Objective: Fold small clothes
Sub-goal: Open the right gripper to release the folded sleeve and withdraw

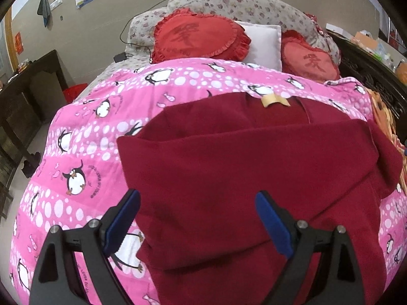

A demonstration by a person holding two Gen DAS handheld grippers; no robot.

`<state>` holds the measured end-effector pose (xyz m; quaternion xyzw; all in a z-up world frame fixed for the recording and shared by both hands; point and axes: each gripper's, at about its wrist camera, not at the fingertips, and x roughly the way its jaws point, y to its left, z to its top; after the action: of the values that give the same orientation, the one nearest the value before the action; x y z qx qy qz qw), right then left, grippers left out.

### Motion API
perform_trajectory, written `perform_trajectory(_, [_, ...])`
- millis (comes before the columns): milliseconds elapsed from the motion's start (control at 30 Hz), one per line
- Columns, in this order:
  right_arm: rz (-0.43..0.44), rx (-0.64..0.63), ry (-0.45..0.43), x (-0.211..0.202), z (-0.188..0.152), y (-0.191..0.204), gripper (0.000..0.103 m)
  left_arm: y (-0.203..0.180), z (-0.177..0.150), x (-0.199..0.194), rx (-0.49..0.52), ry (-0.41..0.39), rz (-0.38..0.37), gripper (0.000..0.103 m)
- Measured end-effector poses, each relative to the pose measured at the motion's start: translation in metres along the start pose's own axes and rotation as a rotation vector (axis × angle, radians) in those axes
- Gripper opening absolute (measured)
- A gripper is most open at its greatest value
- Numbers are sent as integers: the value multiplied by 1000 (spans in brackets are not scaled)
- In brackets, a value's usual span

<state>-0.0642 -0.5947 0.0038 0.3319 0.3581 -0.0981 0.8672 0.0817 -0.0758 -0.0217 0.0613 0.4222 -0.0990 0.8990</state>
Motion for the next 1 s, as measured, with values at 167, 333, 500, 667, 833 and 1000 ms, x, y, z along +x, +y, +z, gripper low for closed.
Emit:
perform_trajectory(167, [-95, 125, 15, 20, 18, -48, 14, -2, -1, 1, -6, 5, 7, 95])
perform_trajectory(333, [-116, 232, 61, 60, 23, -73, 14, 0, -3, 3, -4, 19, 24, 94])
perform_trajectory(500, [-107, 309, 73, 78, 17, -82, 14, 4, -3, 2, -9, 16, 31, 94])
perform_trajectory(667, [-122, 325, 84, 87, 18, -84, 14, 5, -3, 2, -7, 15, 35, 94])
perform_trajectory(833, [-103, 311, 29, 75, 18, -83, 0, 7, -5, 0, -12, 16, 36, 95])
perform_trajectory(1000, [-31, 157, -114, 25, 32, -49, 0, 13, -6, -5, -20, 8, 34, 94])
